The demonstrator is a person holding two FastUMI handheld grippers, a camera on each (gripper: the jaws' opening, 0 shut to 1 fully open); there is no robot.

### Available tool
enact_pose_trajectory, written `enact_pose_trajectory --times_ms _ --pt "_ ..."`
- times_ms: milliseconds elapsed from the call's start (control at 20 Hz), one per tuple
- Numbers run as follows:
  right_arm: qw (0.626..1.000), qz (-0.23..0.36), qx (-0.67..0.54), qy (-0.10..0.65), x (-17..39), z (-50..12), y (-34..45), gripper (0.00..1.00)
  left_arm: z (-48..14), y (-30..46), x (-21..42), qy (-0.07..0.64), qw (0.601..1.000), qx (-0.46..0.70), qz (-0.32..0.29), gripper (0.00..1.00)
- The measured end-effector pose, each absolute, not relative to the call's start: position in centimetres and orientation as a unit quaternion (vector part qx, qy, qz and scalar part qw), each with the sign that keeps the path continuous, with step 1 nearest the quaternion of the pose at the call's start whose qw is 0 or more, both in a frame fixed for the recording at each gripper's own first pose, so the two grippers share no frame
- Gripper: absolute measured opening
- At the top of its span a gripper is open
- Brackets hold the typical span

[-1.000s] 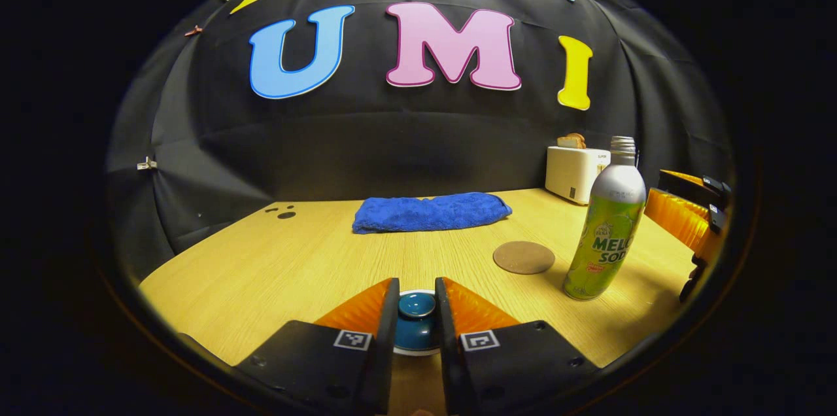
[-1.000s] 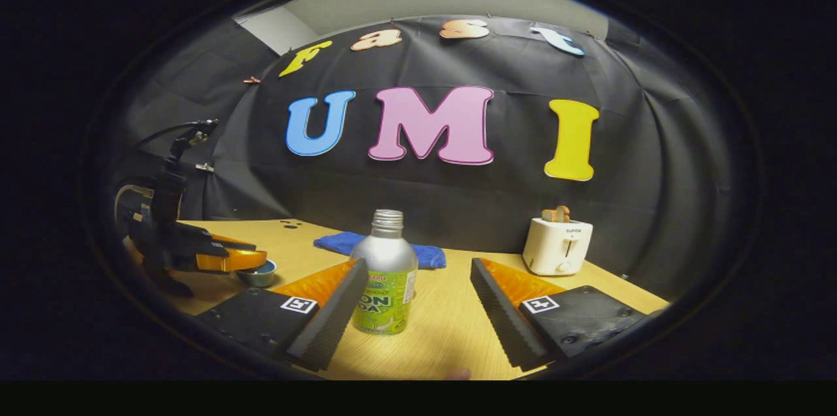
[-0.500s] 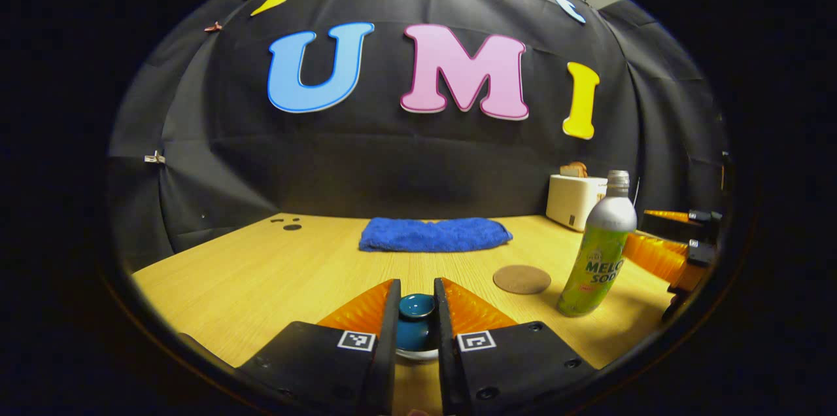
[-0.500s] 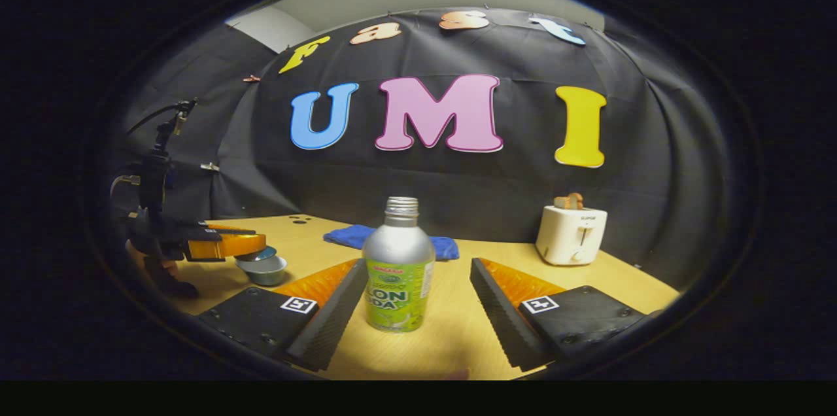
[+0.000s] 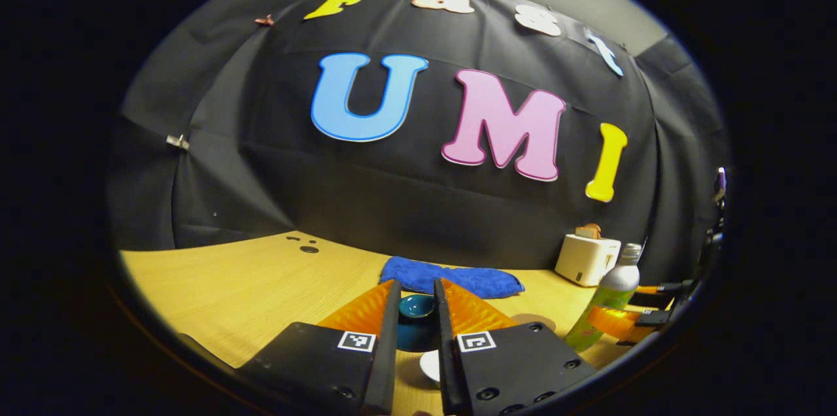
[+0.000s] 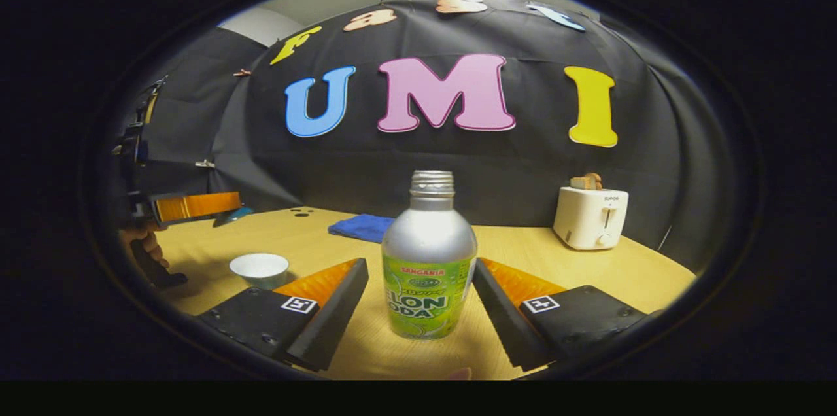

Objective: Open the teacup lid with one hand, grasp the water bottle and pour water into the teacup with the other hand; after pouring, place the water bottle on the coaster and then close the teacup lid.

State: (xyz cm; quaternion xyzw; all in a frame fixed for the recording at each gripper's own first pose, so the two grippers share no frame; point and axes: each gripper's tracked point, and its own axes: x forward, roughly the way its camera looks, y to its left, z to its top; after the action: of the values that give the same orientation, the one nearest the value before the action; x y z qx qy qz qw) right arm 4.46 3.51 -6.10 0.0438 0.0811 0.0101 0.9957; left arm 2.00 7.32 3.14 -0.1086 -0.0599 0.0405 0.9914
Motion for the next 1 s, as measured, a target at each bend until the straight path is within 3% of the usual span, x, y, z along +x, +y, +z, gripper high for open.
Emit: enact_pose_trajectory --times_ms 200,250,300,550,600,700,750,800,1000 --pt "0.997 0.003 0.032 0.072 5.6 -6.0 3.9 0.99 2.9 9.1 1.5 -0.074 0.986 -0.143 0.043 0.31" --pt "0.997 0.002 0.033 0.07 5.6 -5.9 3.8 0.97 3.0 9.2 1.3 -0.079 0.985 -0.147 0.04 0.31" --pt "0.997 0.003 0.035 0.07 6.0 -6.0 4.1 0.83 3.3 9.2 1.0 -0.083 0.984 -0.15 0.036 0.31" --pt "0.993 0.011 -0.101 0.06 6.7 -4.2 4.7 0.8 3.4 11.1 0.1 -0.092 0.986 -0.135 0.04 0.31" --pt "0.987 0.014 -0.154 0.049 6.9 -3.3 5.3 0.8 3.5 11.7 -0.2 -0.091 0.987 -0.127 0.047 0.34" --pt "0.967 0.015 -0.251 0.039 7.5 -2.1 6.0 0.8 3.5 12.8 -0.6 -0.089 0.988 -0.113 0.054 0.31" --pt "0.956 0.025 -0.289 0.043 7.9 -2.2 6.7 0.84 3.7 13.2 -0.8 -0.09 0.988 -0.11 0.056 0.31" --pt "0.946 0.036 -0.319 0.05 8.2 -2.8 7.4 0.8 3.8 13.4 -1.0 -0.091 0.988 -0.11 0.055 0.31" --pt "0.899 0.073 -0.423 0.082 8.5 -5.0 8.7 0.8 3.4 14.1 -1.1 -0.089 0.988 -0.121 0.046 0.31"
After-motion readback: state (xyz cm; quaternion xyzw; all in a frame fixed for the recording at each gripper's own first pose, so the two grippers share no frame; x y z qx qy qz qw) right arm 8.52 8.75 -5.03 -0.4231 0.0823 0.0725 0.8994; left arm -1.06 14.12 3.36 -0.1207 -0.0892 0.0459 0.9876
